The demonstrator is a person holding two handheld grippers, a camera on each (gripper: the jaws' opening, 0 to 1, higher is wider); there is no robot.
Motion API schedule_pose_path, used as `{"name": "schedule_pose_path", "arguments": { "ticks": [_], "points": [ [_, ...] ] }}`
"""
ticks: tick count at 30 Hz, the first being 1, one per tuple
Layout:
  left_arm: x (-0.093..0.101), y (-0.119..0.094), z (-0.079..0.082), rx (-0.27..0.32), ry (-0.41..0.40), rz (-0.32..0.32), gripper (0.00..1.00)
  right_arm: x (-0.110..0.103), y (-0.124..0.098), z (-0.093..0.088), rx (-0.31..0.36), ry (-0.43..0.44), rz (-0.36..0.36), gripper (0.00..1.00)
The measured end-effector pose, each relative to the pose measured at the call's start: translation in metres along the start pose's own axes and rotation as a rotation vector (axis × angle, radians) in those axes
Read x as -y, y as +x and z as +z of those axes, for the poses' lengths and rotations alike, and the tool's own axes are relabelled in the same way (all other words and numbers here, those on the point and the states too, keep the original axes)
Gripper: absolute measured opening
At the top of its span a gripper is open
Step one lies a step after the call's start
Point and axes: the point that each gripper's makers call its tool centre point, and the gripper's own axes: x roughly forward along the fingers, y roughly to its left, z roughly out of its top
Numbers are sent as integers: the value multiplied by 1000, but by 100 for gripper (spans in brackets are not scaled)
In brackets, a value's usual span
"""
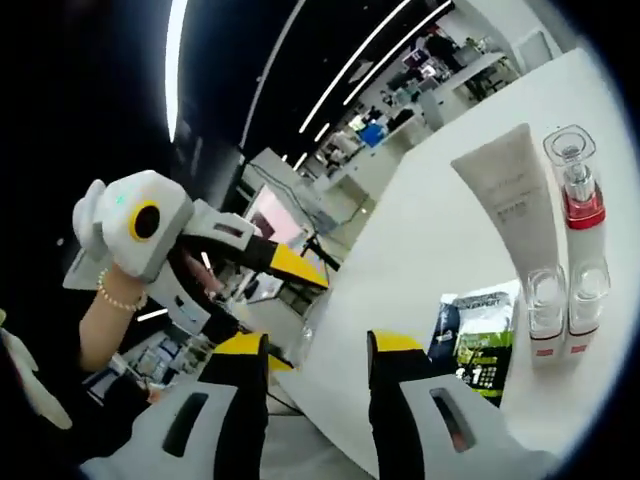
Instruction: Arrange the skincare products in the storage area until every visible bottle or jar stands upright without overlapping.
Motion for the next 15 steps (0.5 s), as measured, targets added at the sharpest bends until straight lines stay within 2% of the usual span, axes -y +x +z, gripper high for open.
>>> {"name": "schedule_pose_path", "arguments": {
  "ticks": [8,15],
  "points": [
    [5,-2,2,7,-2,-4,44,-7,9,-9,-24,36,47,31],
    [9,-2,6,12,4,-14,44,-10,6,-6,-4,94,68,7]
  ]
}}
